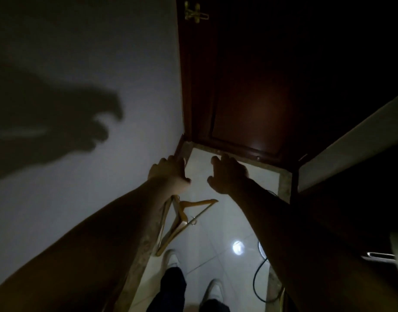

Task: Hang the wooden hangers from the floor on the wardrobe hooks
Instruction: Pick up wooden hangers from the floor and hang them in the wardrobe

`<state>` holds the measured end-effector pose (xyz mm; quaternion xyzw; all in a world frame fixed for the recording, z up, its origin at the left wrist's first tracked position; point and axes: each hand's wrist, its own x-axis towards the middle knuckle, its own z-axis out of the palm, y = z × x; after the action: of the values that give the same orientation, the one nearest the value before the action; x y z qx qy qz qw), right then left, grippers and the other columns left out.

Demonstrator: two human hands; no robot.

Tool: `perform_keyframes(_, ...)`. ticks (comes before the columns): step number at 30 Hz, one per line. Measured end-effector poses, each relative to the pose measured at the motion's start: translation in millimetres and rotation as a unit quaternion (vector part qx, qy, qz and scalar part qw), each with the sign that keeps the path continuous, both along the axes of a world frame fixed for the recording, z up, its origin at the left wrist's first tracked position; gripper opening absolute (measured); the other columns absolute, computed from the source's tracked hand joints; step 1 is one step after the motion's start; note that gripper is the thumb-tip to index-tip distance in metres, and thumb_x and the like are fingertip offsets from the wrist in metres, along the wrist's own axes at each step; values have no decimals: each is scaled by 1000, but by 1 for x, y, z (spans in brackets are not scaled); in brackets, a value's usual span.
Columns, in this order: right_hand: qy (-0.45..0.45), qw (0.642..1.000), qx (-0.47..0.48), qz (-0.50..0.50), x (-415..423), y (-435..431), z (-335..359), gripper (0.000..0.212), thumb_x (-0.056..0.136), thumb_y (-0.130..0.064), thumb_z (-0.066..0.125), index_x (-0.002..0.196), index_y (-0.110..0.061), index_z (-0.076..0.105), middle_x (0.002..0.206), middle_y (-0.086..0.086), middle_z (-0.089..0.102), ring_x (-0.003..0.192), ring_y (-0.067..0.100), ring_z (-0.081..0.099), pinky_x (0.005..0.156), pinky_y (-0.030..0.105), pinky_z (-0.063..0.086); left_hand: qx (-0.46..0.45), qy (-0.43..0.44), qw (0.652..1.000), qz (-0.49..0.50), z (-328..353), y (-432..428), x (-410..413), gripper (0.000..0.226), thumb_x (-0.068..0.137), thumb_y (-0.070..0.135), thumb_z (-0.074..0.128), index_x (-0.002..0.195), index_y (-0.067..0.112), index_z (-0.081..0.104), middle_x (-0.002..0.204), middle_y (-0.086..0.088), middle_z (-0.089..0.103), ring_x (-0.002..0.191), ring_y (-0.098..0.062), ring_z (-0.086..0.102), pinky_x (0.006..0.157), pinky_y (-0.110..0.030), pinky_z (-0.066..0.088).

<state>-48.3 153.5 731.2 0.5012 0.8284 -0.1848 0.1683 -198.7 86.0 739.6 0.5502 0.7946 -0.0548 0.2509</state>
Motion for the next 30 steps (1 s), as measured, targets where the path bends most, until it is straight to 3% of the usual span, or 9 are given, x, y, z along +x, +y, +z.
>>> perform_keyframes(6, -7, 999, -39, 3, -25, 10, -67, 50, 95, -38, 58, 139, -18, 41, 137, 10, 45, 125, 30, 47, 95, 42, 43, -32, -19, 999, 9, -66, 25, -29, 61, 82, 44, 68, 135, 22, 45, 125, -7, 55, 114, -26, 53, 91, -42, 50)
perform_keyframes(11, -36, 996, -71, 30, -34, 34, -155, 45, 94, -36, 59, 133, -17, 43, 130, 10, 48, 119, 27, 50, 92, 40, 44, -54, -50, 997, 20, -169, 39, -32, 61, 79, 47, 70, 131, 25, 47, 131, -5, 55, 114, -23, 56, 89, -39, 53)
perform_keyframes(17, -47, 991, -108, 55, -44, 51, -268, 48, 95, -40, 57, 135, -19, 43, 132, 8, 48, 120, 26, 51, 91, 39, 46, -108, -48, 993, 20, -287, 35, -38, 62, 91, 50, 58, 144, 23, 39, 145, -6, 47, 130, -25, 50, 103, -40, 45)
perform_keyframes(22, -63, 986, -136, 66, -41, 53, -360, 53, 99, -42, 50, 144, -20, 35, 149, 10, 38, 133, 28, 44, 99, 41, 44, -141, -48, 989, 18, -376, 34, -39, 58, 87, 50, 61, 136, 22, 46, 129, -4, 57, 116, -22, 58, 94, -39, 53)
perform_keyframes(27, -69, 983, -158, 64, -41, 55, -459, 51, 99, -41, 49, 144, -22, 36, 148, 9, 38, 130, 27, 45, 98, 40, 44, -144, -78, 986, 32, -471, 40, -38, 33, 88, 37, 57, 116, 23, 50, 112, -1, 57, 100, -15, 58, 88, -36, 54)
perform_keyframes(30, -80, 978, -180, 70, -47, 54, -525, 54, 98, -38, 51, 146, -21, 33, 152, 10, 34, 135, 28, 40, 102, 42, 40, -136, -71, 988, 27, -533, 43, -36, 32, 91, 38, 55, 119, 22, 50, 112, -2, 59, 94, -15, 61, 83, -33, 55)
